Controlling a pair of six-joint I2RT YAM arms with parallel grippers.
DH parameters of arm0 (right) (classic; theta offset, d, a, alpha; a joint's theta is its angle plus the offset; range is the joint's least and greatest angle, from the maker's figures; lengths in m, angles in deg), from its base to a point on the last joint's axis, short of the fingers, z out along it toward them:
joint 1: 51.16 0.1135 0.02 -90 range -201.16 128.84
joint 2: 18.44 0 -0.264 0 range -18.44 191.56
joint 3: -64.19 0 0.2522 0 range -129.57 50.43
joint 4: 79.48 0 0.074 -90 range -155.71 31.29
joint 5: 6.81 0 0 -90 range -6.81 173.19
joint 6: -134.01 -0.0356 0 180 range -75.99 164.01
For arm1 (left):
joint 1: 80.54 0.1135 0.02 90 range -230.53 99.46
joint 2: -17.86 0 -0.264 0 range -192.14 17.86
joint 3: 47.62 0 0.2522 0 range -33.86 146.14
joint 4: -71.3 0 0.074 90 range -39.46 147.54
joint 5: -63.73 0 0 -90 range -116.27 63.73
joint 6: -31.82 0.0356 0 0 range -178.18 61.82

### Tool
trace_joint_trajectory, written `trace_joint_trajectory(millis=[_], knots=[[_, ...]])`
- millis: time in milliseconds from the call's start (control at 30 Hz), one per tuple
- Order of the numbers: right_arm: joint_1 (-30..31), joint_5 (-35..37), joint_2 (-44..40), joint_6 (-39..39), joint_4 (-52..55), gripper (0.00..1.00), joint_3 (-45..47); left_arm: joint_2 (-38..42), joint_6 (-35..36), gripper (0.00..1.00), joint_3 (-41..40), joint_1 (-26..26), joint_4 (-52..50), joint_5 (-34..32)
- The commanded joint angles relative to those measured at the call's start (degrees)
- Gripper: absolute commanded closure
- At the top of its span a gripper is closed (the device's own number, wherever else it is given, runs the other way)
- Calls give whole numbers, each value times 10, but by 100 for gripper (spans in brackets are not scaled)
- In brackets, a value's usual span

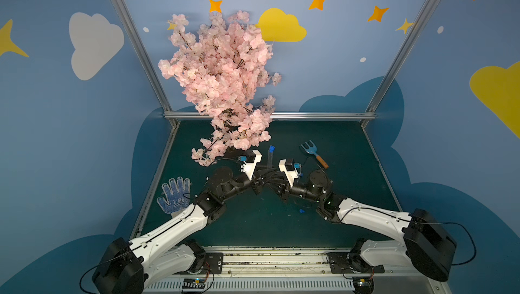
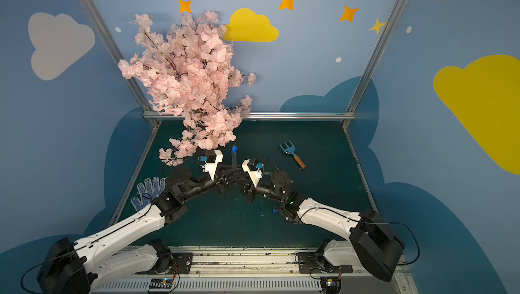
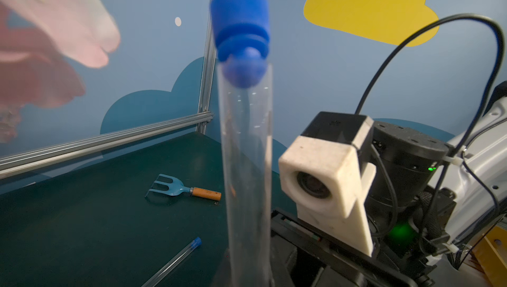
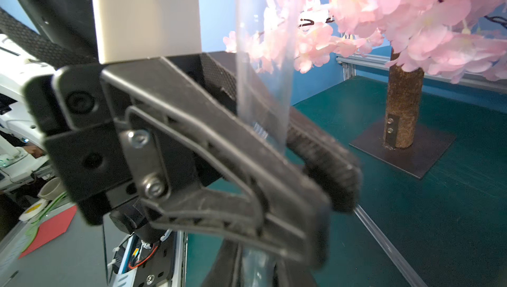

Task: Insert stoppers into test tubes
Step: Adjust the test tube.

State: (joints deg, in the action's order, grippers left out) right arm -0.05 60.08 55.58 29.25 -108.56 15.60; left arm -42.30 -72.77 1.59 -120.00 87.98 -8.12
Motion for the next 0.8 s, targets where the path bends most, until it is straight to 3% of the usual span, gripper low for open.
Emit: trace_joint_trajectory(millis=[0, 167, 200, 333, 400, 467, 633, 767], knots=[[0, 3, 3, -9, -20, 100, -15, -4, 12, 93, -1, 1, -1, 12], [0, 7, 1, -13, -20, 100, -10, -4, 30, 98, 9, 1, -25, 13], [0, 10, -2, -14, -19, 95, -9, -3, 34, 98, 10, 1, -31, 11], [-3, 10, -18, -16, 9, 44, -3, 1, 73, 98, 17, 1, -71, -18], [-8, -1, -42, -13, 57, 32, 6, 5, 105, 98, 20, 1, -106, -43], [-17, -3, -79, -13, 113, 29, 23, 10, 140, 98, 22, 2, -136, -76], [-69, -16, -197, -29, 304, 31, 43, 10, 222, 98, 19, 9, -198, -90], [-141, -26, -243, -74, 479, 37, -8, 6, 286, 98, 3, 14, -214, -78]])
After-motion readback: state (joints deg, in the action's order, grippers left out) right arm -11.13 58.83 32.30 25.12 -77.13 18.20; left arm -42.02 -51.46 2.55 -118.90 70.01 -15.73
